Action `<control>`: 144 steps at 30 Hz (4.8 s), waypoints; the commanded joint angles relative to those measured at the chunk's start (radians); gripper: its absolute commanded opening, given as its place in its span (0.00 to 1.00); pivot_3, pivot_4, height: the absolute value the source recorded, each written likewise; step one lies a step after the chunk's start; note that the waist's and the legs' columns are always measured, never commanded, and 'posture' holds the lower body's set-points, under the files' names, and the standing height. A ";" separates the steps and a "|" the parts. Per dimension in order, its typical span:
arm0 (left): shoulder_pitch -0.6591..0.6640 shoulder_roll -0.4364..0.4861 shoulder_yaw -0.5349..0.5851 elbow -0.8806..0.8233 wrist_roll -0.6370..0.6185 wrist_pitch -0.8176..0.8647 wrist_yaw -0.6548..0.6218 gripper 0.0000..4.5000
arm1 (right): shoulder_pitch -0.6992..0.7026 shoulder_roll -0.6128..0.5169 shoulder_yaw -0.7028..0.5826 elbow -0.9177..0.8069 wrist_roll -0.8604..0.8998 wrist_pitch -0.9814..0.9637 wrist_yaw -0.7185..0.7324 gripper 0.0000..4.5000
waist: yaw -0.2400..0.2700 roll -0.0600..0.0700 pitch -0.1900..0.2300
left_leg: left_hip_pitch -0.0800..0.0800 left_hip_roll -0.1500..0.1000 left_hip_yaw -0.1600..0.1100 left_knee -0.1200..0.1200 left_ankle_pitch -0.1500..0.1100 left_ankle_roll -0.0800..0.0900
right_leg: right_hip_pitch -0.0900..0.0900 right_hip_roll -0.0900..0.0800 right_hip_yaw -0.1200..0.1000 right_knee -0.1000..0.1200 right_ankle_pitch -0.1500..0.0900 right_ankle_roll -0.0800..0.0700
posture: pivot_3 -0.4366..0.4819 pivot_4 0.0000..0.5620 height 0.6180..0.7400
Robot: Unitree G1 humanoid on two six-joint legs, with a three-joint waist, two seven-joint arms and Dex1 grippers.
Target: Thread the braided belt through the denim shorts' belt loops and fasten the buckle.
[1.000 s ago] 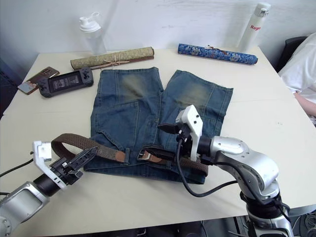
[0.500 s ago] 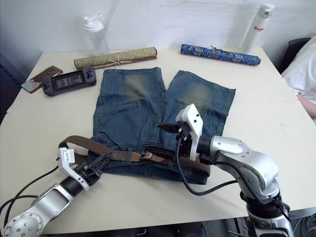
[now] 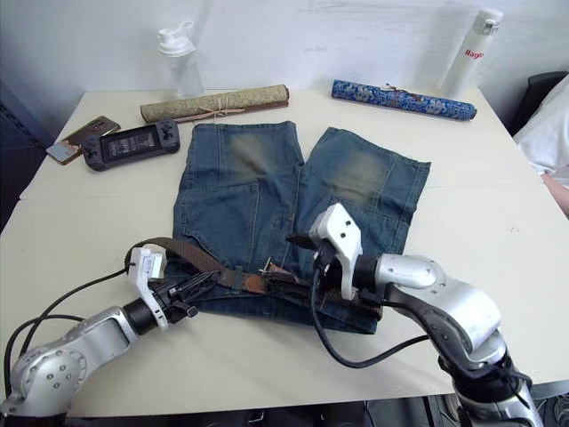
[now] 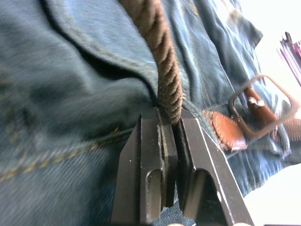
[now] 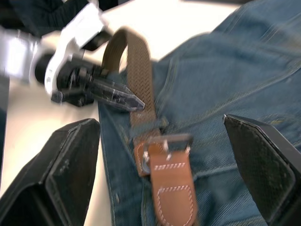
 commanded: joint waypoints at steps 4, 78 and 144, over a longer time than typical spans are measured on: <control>-0.059 0.036 -0.040 0.059 0.098 -0.003 -0.190 0.00 | 0.031 -0.046 0.082 -0.015 -0.186 -0.171 0.048 0.98 | 0.001 0.000 0.000 | 0.000 0.000 0.000 0.000 0.000 0.000 | 0.000 0.000 0.000 0.000 0.000 0.000 | 0.48 0.27 0.82; -0.237 -0.035 -0.039 0.259 0.297 0.059 -0.478 0.83 | 0.140 0.048 0.234 0.445 -1.138 -1.431 -0.140 0.43 | -0.001 0.000 0.000 | 0.002 0.001 -0.001 0.010 0.006 -0.002 | 0.002 0.000 0.000 0.014 0.000 0.000 | 0.48 0.27 0.82; 0.249 0.198 -0.182 0.065 0.790 -0.409 -0.520 1.00 | 0.093 0.002 0.035 0.072 -0.564 -0.725 0.172 0.00 | -0.001 0.023 -0.017 | 0.006 0.002 0.000 0.010 -0.003 0.003 | 0.004 -0.001 0.001 0.012 -0.001 -0.001 | 0.48 0.27 0.82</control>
